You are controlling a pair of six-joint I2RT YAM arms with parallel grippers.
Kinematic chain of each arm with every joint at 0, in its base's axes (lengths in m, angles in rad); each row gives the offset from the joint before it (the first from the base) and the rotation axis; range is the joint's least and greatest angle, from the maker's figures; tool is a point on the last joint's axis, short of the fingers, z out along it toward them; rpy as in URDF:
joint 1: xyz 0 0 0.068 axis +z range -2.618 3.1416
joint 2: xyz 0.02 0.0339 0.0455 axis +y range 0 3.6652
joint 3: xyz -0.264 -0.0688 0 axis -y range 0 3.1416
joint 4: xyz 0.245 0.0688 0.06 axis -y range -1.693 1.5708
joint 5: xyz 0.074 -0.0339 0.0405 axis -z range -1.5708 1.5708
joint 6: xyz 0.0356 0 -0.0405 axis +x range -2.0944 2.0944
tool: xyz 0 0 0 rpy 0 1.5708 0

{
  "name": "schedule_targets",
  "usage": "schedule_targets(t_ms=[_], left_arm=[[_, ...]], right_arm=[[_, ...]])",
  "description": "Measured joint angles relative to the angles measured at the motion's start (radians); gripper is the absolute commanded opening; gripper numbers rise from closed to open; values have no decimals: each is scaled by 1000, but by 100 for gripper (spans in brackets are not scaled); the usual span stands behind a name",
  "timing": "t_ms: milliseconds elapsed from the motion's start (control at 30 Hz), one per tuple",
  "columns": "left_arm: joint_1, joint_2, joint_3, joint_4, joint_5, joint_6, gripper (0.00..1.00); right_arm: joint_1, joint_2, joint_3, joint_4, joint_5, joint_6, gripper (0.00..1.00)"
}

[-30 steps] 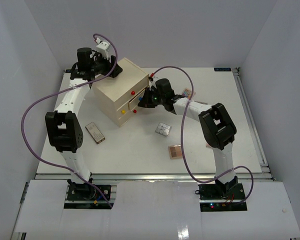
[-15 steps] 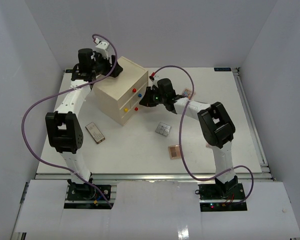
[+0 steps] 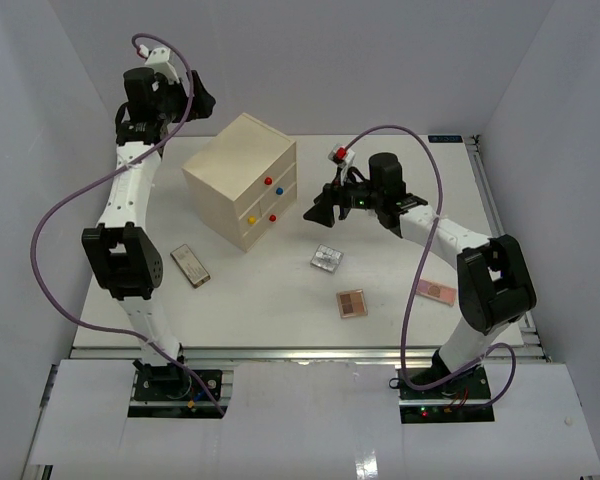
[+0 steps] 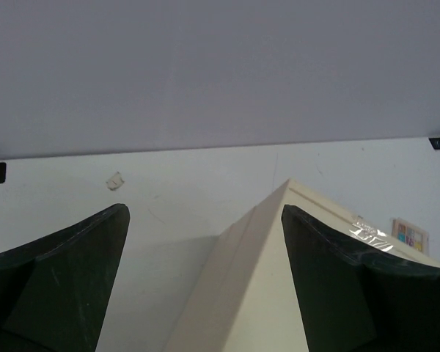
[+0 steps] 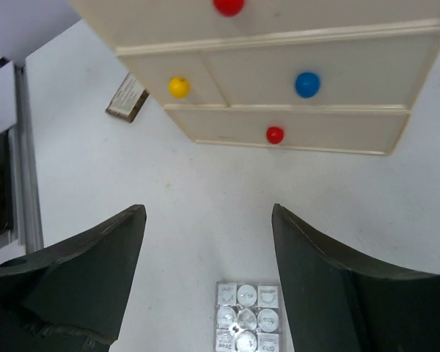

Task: Organize the makeup

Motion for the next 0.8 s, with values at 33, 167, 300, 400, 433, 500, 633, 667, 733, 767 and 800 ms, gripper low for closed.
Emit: schedule_targets(t_ms=[33,167,300,400,433,500,633,667,733,767,800], left_arm=[[2,-16,-7,6,-11,-7,96],[-1,-138,-121,47,-23,-42,96],[-3,-399,-399,89,5,-71,96],[-4,-626,-616,146,31,-94,96],[-4,-716,-709,180,39,-104,96],[-4,-951,-936,199,61,-136,96],[-7,-1272,-1188,180,114,-190,96],[-7,-1308,-1224,175,124,-196,96],[-8,-1375,-1293,165,144,-209,96],[-8,-1392,-1320,160,152,-213,96],[-8,-1406,-1351,148,161,-215,96]], right_arm=[[1,-7,-15,-1,-24,-20,77],[8,-9,-78,-2,-106,-72,80],[14,70,-86,49,-142,-45,81],[16,163,-72,108,-155,31,81],[16,204,-55,132,-156,71,81],[16,307,9,178,-144,171,81],[16,452,95,250,-109,338,78],[17,472,105,272,-103,383,77],[18,511,124,316,-90,469,76],[19,526,134,335,-84,504,75],[21,542,150,353,-76,532,75]])
